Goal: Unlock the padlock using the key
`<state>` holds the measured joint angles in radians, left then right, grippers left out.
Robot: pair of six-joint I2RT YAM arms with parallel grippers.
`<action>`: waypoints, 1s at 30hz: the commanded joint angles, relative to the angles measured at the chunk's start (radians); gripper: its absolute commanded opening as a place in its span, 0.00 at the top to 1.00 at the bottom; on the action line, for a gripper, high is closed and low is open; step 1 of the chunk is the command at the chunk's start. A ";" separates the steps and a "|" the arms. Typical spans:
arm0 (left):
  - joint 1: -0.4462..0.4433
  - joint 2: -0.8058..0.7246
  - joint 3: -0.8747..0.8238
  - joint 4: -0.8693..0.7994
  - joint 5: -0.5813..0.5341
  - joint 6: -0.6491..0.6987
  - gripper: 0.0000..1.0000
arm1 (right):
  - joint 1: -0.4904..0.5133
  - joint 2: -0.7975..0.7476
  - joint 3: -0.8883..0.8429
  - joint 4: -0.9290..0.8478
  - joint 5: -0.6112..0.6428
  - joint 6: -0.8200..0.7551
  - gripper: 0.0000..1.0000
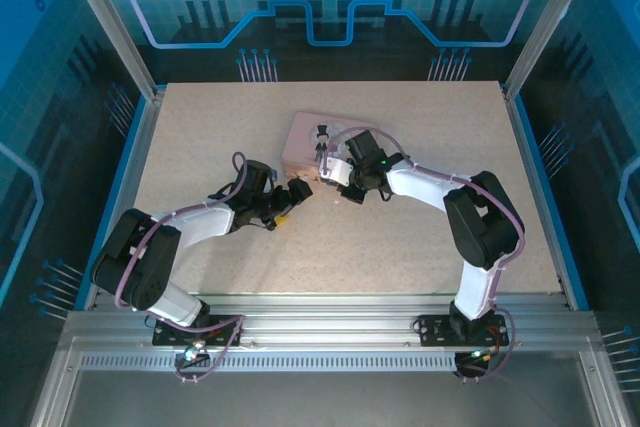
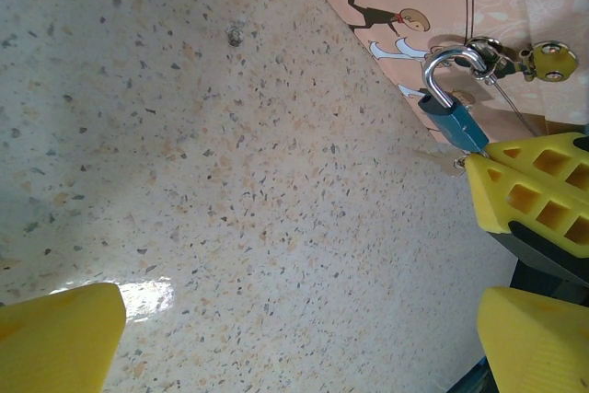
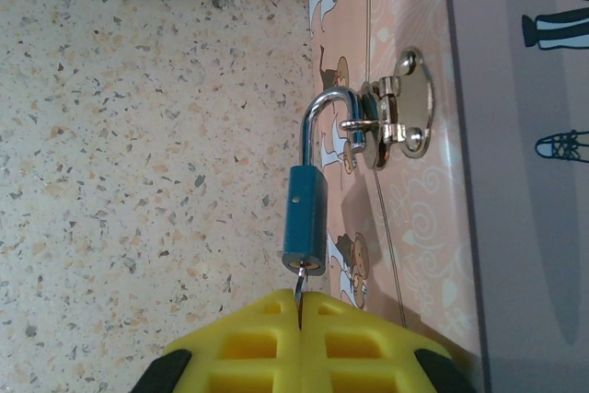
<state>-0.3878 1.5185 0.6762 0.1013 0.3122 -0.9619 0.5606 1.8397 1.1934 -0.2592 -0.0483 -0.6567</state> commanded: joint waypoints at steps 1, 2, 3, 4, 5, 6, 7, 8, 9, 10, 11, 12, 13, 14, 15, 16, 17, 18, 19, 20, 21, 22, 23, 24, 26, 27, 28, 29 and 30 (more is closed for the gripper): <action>0.008 0.007 0.019 -0.012 0.022 -0.002 0.01 | -0.015 0.001 0.034 0.039 -0.002 -0.015 1.00; 0.008 0.008 0.019 -0.012 0.022 -0.002 0.01 | -0.016 0.000 0.034 0.038 -0.005 -0.012 1.00; 0.008 0.008 0.019 -0.012 0.024 -0.002 0.01 | -0.018 -0.003 0.032 0.038 -0.008 -0.009 1.00; 0.009 0.008 0.018 -0.012 0.024 -0.002 0.01 | -0.019 -0.006 0.031 0.037 -0.013 -0.006 1.00; 0.008 0.009 0.018 -0.012 0.024 -0.002 0.01 | -0.022 -0.009 0.029 0.038 -0.015 -0.002 1.00; 0.008 0.009 0.018 -0.011 0.024 -0.002 0.01 | -0.021 -0.013 0.026 0.038 -0.020 0.001 1.00; 0.009 0.009 0.017 -0.011 0.024 -0.002 0.01 | -0.022 -0.016 0.025 0.038 -0.025 0.006 1.00; 0.008 0.009 0.017 -0.011 0.026 -0.002 0.01 | -0.023 -0.020 0.022 0.038 -0.028 0.008 1.00; 0.008 0.008 0.016 -0.009 0.025 -0.003 0.01 | -0.024 -0.025 0.021 0.035 -0.038 0.013 1.00; 0.008 0.008 0.013 -0.007 0.025 -0.003 0.01 | -0.026 -0.027 0.021 0.032 -0.049 0.017 1.00; 0.009 0.008 0.013 -0.005 0.026 -0.005 0.01 | -0.027 -0.029 0.023 0.029 -0.065 0.022 1.00; 0.008 0.008 0.013 -0.002 0.027 -0.005 0.01 | -0.027 -0.029 0.025 0.026 -0.077 0.026 1.00; 0.008 0.008 0.011 -0.002 0.027 -0.006 0.01 | -0.026 -0.028 0.027 0.025 -0.086 0.031 1.00; 0.008 0.008 0.011 -0.002 0.027 -0.007 0.01 | -0.024 -0.025 0.030 0.023 -0.091 0.035 1.00; 0.008 0.008 0.011 0.000 0.028 -0.008 0.01 | -0.023 -0.020 0.034 0.023 -0.094 0.036 1.00; 0.008 0.008 0.010 0.000 0.028 -0.009 0.01 | -0.022 -0.016 0.039 0.022 -0.099 0.039 1.00; 0.008 0.009 0.010 0.001 0.028 -0.010 0.01 | -0.018 -0.009 0.046 0.019 -0.108 0.041 1.00; 0.008 0.008 0.008 0.002 0.028 -0.009 0.01 | -0.014 -0.001 0.053 0.017 -0.113 0.042 1.00; 0.008 0.008 0.008 0.003 0.028 -0.012 0.01 | -0.011 0.005 0.059 0.016 -0.116 0.043 1.00; 0.008 0.008 0.006 0.004 0.028 -0.011 0.01 | -0.006 0.016 0.065 0.015 -0.115 0.042 1.00; 0.008 0.008 0.005 0.006 0.028 -0.012 0.01 | -0.002 0.024 0.074 0.012 -0.109 0.042 1.00; 0.008 0.006 0.004 0.008 0.028 -0.014 0.01 | 0.002 0.030 0.080 0.009 -0.106 0.040 1.00; 0.007 0.005 0.001 0.009 0.028 -0.014 0.01 | 0.004 0.036 0.083 0.010 -0.103 0.040 1.00; 0.008 0.004 0.000 0.009 0.028 -0.015 0.01 | 0.004 0.036 0.079 0.015 -0.102 0.042 1.00; 0.008 0.002 -0.003 0.009 0.027 -0.014 0.01 | 0.004 0.029 0.066 0.027 -0.106 0.047 1.00; 0.009 0.001 -0.004 0.009 0.027 -0.013 0.01 | 0.004 0.025 0.059 0.029 -0.107 0.048 1.00; 0.008 0.002 -0.003 0.009 0.027 -0.013 0.01 | 0.004 0.022 0.056 0.029 -0.105 0.049 1.00; 0.009 0.003 -0.003 0.009 0.027 -0.012 0.01 | 0.004 0.016 0.050 0.028 -0.101 0.050 1.00; 0.008 0.005 -0.003 0.012 0.027 -0.012 0.01 | 0.004 0.009 0.043 0.029 -0.099 0.050 1.00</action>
<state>-0.3878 1.5196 0.6762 0.1024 0.3126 -0.9688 0.5579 1.8557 1.2469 -0.2501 -0.1352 -0.6247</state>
